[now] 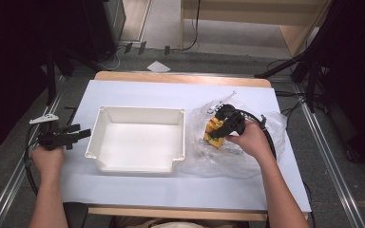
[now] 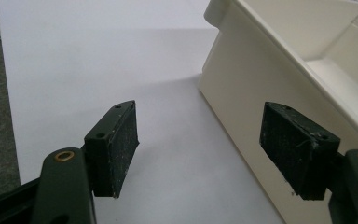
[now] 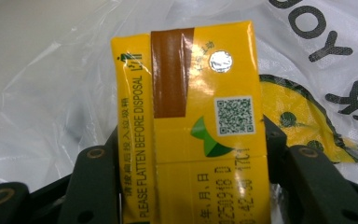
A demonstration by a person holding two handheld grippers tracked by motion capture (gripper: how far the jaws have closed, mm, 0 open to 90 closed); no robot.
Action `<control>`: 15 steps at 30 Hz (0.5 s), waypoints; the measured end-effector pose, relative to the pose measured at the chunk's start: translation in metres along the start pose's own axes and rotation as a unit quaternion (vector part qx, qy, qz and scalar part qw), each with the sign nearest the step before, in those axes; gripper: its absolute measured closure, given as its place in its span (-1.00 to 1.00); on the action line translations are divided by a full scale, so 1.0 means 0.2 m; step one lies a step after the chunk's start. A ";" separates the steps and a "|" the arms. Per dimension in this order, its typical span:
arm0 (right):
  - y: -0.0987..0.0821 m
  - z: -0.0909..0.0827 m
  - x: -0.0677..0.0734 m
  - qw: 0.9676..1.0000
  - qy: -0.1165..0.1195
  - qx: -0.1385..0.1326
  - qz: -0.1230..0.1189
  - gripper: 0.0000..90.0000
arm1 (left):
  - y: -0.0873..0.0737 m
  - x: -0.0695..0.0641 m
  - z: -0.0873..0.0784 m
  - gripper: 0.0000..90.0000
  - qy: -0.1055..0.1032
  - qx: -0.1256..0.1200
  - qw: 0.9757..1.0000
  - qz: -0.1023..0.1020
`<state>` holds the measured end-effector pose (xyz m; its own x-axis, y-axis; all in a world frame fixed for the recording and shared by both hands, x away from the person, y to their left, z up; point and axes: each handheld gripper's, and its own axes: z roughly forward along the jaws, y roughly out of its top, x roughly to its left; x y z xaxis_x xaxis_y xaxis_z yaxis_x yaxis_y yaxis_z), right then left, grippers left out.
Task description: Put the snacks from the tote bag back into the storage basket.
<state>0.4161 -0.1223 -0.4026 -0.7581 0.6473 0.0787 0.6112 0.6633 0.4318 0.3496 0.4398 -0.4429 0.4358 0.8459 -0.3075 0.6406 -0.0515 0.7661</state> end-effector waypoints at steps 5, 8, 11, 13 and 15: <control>0.00 0.00 0.01 1.000 -0.005 0.000 -0.003 0.12 | 0.00 0.00 0.00 -0.35 0.000 -0.002 1.000 -0.001; 0.01 0.00 0.01 1.000 -0.008 0.002 -0.004 0.13 | 0.00 0.00 0.00 -0.36 -0.001 -0.003 1.000 -0.001; 0.01 0.00 0.02 1.000 -0.010 0.003 -0.002 0.13 | 0.00 0.00 0.00 -0.36 -0.002 -0.003 1.000 0.000; 0.01 -0.01 0.02 1.000 -0.010 0.003 -0.004 0.13 | 0.00 0.00 0.00 -0.36 -0.001 -0.003 1.000 -0.002; 0.01 -0.01 0.01 1.000 -0.009 0.003 -0.003 0.14 | 0.00 0.00 0.00 -0.35 -0.001 -0.002 1.000 -0.001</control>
<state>0.4149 -0.1196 -0.4005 -0.7573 0.6504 0.0600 0.6085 0.6692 0.4266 0.3495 0.4403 -0.4425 0.4355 0.8448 -0.3109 0.6386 -0.0466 0.7681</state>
